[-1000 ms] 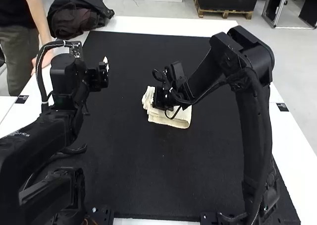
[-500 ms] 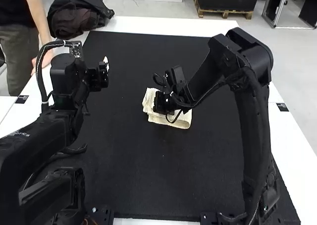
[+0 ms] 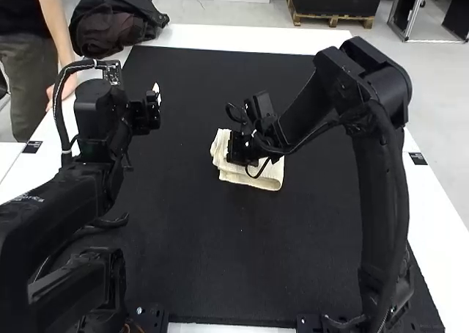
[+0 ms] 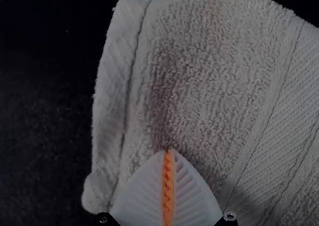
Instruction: Fold the towel.
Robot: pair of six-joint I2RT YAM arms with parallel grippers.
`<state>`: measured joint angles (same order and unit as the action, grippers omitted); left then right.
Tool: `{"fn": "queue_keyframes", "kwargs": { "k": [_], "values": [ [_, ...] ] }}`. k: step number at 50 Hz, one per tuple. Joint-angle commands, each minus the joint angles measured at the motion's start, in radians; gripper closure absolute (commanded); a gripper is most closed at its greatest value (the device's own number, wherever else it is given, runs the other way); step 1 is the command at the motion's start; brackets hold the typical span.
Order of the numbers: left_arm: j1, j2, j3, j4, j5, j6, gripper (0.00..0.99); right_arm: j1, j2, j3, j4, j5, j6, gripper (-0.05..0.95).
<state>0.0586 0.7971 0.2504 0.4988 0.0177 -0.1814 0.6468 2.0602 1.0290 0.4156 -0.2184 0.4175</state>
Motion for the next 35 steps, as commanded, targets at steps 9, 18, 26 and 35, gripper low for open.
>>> {"fn": "queue_keyframes", "kwargs": {
  "k": [9,18,26,35],
  "values": [
    [-0.005,-0.027,-0.008,0.007,-0.016,-0.007,0.03,0.036,-0.117,0.019,-0.014,0.03,-0.016,0.9],
    [-0.005,-0.049,-0.005,0.003,-0.027,-0.007,0.03,0.047,-0.175,0.036,-0.021,0.079,-0.032,0.9],
    [-0.006,-0.093,0.001,-0.02,-0.038,-0.006,0.03,0.028,-0.282,0.057,-0.07,0.128,-0.066,0.9],
    [-0.006,-0.157,0.02,-0.051,-0.065,-0.006,0.03,-0.042,-0.465,0.023,-0.106,0.188,-0.094,0.9]
  ]
}}
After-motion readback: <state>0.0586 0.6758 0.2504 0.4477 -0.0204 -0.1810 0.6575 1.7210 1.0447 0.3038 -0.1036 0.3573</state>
